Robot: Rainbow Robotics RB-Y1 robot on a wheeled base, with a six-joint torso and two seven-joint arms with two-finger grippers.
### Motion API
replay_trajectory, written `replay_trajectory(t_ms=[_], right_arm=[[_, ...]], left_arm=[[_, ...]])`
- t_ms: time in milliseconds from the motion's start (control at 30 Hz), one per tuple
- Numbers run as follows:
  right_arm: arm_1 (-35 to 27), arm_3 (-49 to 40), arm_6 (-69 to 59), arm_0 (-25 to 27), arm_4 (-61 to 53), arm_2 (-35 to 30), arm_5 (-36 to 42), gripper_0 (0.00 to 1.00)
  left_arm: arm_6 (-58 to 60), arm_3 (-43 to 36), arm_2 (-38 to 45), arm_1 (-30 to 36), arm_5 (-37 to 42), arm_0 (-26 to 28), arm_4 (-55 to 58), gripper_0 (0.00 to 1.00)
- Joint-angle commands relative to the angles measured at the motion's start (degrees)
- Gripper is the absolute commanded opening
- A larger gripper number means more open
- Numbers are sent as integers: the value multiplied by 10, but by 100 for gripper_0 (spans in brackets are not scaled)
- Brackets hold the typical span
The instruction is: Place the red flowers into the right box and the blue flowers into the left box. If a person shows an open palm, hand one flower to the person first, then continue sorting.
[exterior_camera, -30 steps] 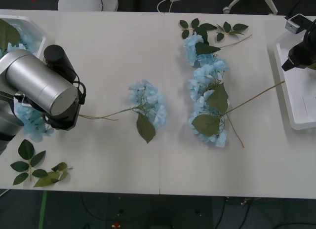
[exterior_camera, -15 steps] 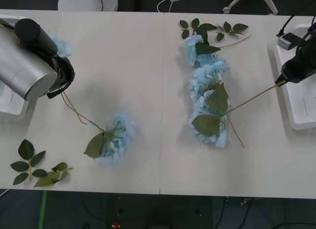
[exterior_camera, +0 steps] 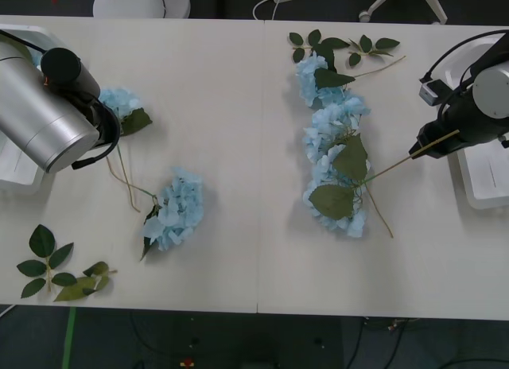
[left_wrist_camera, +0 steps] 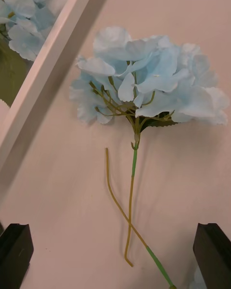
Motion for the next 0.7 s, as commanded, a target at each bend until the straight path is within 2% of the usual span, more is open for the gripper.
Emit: replay_trajectory(t_ms=[33,200,533,700], right_arm=[[35,-15,-15,19,36,-5,-21,96],[64,-17,-47,29,54,-5,-25,96],[102,-19,-72,29,65,-5,-24,96],[120,-19,-81,31,72,-4,-24,96]], left_arm=[[-126,-1,-4,31,0,-29,-25,100],[-194,60,-4,29,-45,-29,-13,100],[-213,179,-4,2,-161,-33,72,100],[-236,225,-4,-19,-215,-37,79,100]])
